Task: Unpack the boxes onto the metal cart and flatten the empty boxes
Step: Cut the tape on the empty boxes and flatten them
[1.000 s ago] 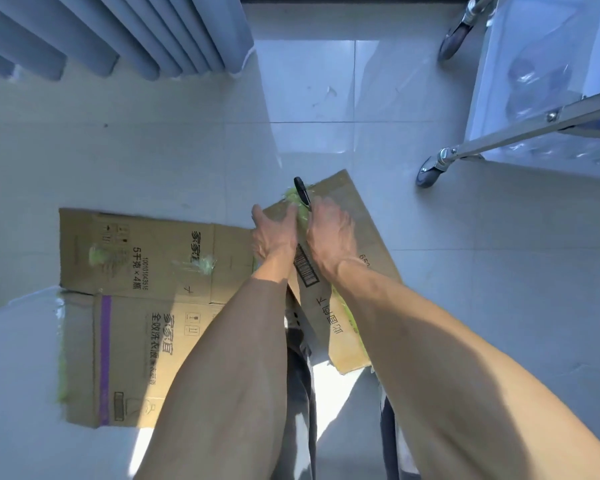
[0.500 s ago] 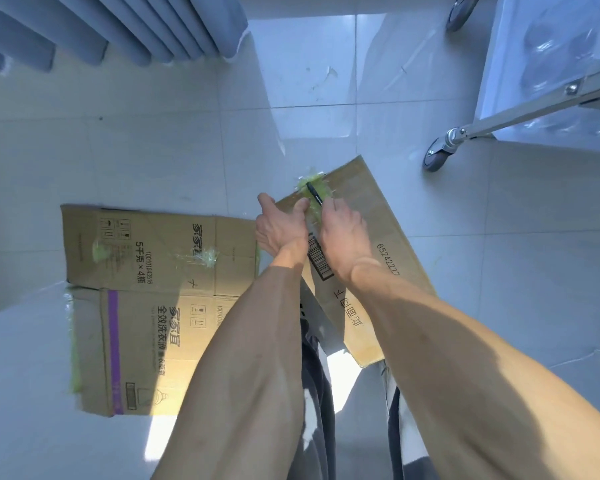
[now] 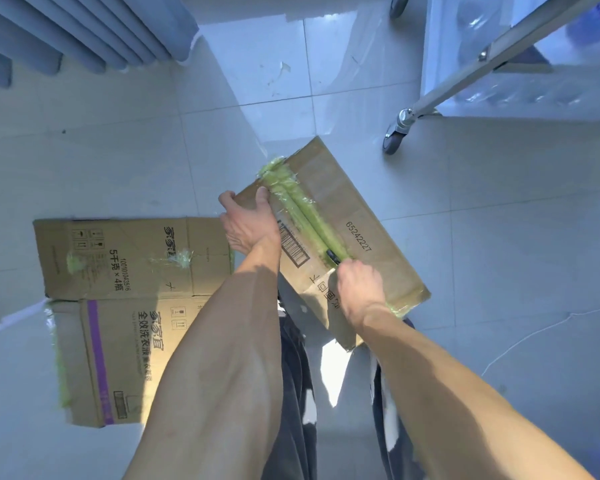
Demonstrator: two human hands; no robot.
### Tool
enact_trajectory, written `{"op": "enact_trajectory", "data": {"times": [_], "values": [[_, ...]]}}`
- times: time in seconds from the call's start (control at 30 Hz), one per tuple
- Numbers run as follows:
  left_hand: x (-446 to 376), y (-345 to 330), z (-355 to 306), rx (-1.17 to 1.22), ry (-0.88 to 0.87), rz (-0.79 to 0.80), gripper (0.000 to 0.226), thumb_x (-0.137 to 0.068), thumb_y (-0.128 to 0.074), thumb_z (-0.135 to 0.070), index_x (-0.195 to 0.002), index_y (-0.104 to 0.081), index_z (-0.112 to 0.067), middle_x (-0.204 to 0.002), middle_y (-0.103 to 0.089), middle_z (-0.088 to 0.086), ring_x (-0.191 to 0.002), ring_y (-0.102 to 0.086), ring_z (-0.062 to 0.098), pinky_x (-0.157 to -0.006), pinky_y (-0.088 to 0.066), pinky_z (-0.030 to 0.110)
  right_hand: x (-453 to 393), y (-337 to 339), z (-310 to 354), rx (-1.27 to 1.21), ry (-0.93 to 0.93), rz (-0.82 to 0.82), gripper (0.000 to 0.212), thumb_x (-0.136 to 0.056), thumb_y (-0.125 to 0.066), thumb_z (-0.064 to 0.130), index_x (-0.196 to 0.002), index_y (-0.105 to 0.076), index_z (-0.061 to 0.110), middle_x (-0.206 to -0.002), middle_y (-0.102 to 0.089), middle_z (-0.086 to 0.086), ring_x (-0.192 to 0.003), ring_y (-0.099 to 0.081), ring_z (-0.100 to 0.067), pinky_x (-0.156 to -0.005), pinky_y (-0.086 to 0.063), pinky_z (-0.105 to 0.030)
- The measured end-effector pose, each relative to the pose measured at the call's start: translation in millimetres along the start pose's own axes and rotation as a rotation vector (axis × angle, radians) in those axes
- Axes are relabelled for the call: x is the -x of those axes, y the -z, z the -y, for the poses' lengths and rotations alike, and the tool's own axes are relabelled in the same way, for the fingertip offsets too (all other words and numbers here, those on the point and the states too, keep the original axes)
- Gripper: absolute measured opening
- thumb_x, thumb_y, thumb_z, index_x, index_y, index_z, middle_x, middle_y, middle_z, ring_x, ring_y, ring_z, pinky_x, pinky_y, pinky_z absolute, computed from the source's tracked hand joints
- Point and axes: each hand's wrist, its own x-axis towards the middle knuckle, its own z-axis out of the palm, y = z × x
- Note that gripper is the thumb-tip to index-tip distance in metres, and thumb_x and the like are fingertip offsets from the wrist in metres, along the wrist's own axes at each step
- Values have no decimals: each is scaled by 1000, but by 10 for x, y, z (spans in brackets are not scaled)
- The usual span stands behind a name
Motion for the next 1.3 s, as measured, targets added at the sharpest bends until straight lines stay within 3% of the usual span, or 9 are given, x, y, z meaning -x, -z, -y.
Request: {"op": "enact_trajectory", "data": {"times": [0.1,0.27,0.37,0.43,0.53,0.8,0.9,1.03,1.3], "values": [[272,-6,144,117,143,30,94,-79,-75,-53,-149,-24,-15,-136,-54,17,-125,-52,34,-102,-39,41,-52,63,140,11,22,51,15,-96,-48,2,-103,-60,6,-93,-63,-7,-77,-56,-25,-73,-48,-36],[875,-263,955,136,546,520,102,-56,-76,-61,-139,-45,-11,-136,-57,13,-122,-57,35,-104,-45,49,-105,72,138,32,3,41,21,-97,-47,3,-108,-64,8,-97,-67,-7,-89,-67,-27,-71,-50,-33],[1266,-445,1237,158,554,690,57,-84,-65,-39,-130,-44,-12,-125,-60,17,-114,-60,35,-97,-50,48,-86,134,-79,76,67,16,14,-94,-55,6,-100,-67,10,-79,-55,0,-73,-57,-23,-66,-44,-30],[1444,-535,1292,46,389,646,40,-90,-55,-39,-124,-51,-18,-118,-63,13,-105,-61,33,-94,-53,44,-55,153,-249,98,138,-7,17,-98,-50,5,-101,-66,11,-80,-53,0,-76,-59,-22,-70,-49,-32],[1512,-710,1254,-148,225,524,44,-95,-49,-48,-128,-56,-21,-126,-63,9,-114,-58,32,-97,-48,43,-127,206,-484,99,196,-32,24,-101,-42,5,-105,-65,10,-92,-63,-7,-89,-65,-24,-82,-54,-35],[1526,-1007,908,-119,-38,360,23,-95,-57,-24,-113,-62,-12,-110,-68,14,-104,-60,34,-83,-42,35,-237,-23,-991,38,69,-23,22,-101,-43,10,-102,-66,11,-96,-69,-9,-93,-68,-29,-83,-55,-35],[1529,-1095,866,-121,-33,408,36,-90,-60,-35,-121,-56,-16,-116,-66,8,-107,-59,31,-85,-42,34,-314,-69,-1113,11,13,-15,19,-97,-49,9,-97,-68,10,-91,-70,-10,-90,-70,-29,-81,-57,-36],[1476,-1270,835,-13,70,471,80,-88,-61,-57,-147,-36,-10,-142,-52,12,-131,-47,34,-107,-38,40,-264,-203,-1135,-15,19,-79,18,-96,-49,8,-92,-67,8,-89,-71,-12,-88,-70,-31,-76,-55,-36],[1444,-988,840,-45,26,121,54,-90,-56,-61,-114,-59,-13,-111,-68,14,-108,-60,36,-85,-41,38,-169,-66,-839,22,105,-120,21,-94,-45,-1,-93,-64,7,-93,-70,-13,-89,-69,-32,-76,-52,-36]]}}
